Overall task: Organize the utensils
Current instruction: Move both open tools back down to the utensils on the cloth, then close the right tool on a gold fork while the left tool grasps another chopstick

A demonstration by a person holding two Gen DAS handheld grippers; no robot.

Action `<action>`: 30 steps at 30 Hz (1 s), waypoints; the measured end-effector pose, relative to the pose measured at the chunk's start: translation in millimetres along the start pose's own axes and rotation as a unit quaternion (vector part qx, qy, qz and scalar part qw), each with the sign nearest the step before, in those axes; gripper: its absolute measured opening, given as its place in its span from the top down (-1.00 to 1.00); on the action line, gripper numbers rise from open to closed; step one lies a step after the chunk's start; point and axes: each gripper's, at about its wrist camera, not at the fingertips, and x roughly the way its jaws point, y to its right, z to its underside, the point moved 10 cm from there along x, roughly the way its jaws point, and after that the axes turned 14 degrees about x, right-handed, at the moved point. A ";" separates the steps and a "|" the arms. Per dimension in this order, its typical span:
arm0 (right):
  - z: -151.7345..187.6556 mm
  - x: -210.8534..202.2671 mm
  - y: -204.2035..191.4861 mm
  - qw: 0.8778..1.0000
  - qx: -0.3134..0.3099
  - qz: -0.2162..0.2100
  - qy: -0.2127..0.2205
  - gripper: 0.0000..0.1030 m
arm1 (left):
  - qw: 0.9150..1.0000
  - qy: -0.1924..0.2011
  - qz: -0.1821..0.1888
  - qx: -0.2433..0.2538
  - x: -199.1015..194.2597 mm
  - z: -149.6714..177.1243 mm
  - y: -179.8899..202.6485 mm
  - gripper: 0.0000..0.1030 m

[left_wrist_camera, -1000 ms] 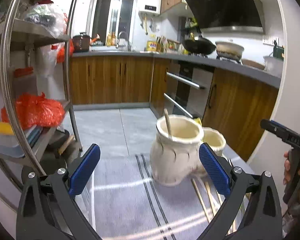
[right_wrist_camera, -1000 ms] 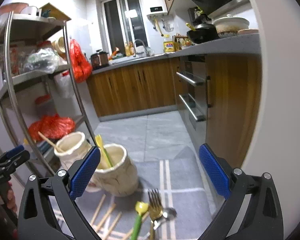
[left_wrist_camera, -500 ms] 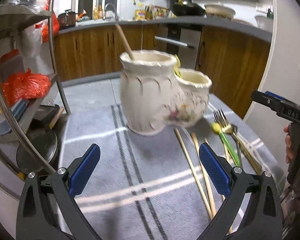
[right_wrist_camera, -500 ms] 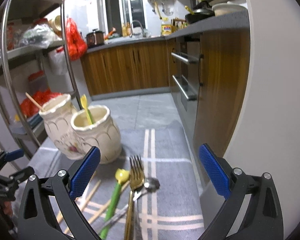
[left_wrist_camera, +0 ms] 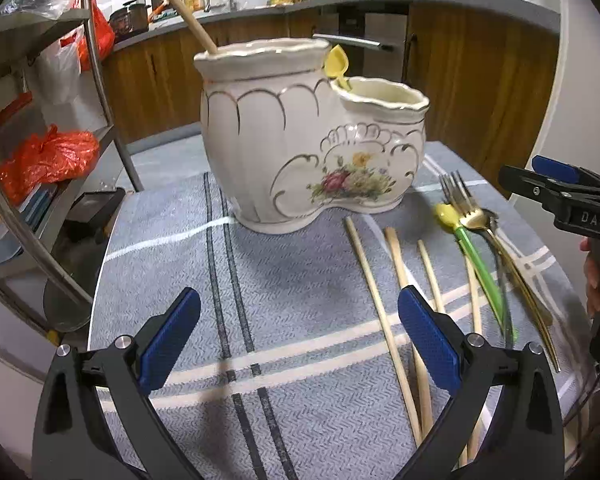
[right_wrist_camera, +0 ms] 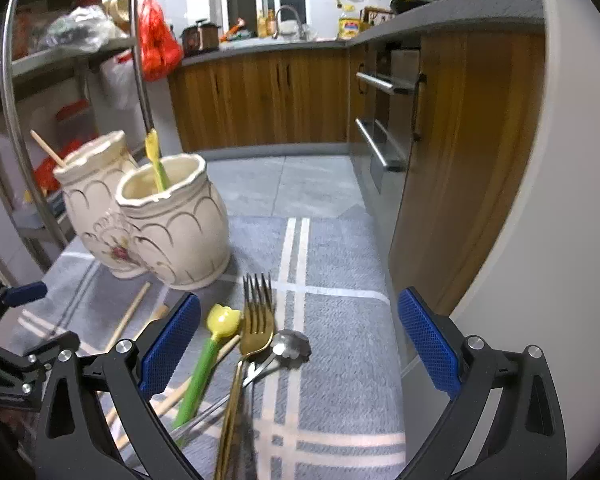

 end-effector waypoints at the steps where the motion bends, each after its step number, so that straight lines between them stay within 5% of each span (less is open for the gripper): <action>1: 1.1 4.2 0.3 1.000 -0.001 0.000 -0.007 -0.89 | 1.000 -0.003 0.000 0.000 1.3 0.0 0.2 -0.89; 5: 6.9 22.9 1.6 0.999 0.007 -0.011 -0.042 -0.72 | 1.000 -0.014 0.008 0.002 5.3 1.2 4.7 -0.89; 7: 9.9 29.6 1.9 0.998 0.012 -0.013 -0.058 -0.30 | 1.000 -0.021 0.010 0.006 7.8 1.6 7.5 -0.87; 13: 17.0 45.7 -8.1 0.994 0.021 -0.045 -0.100 0.19 | 0.999 -0.030 0.021 0.018 9.8 3.4 19.1 -0.45; 17: 15.3 52.3 -17.4 0.992 0.014 -0.058 -0.112 0.31 | 0.998 -0.039 0.040 0.019 12.8 5.8 27.3 0.00; 30: 8.8 51.6 -26.0 0.991 0.007 -0.064 -0.115 0.76 | 0.996 -0.039 0.071 0.032 15.6 0.5 45.9 0.86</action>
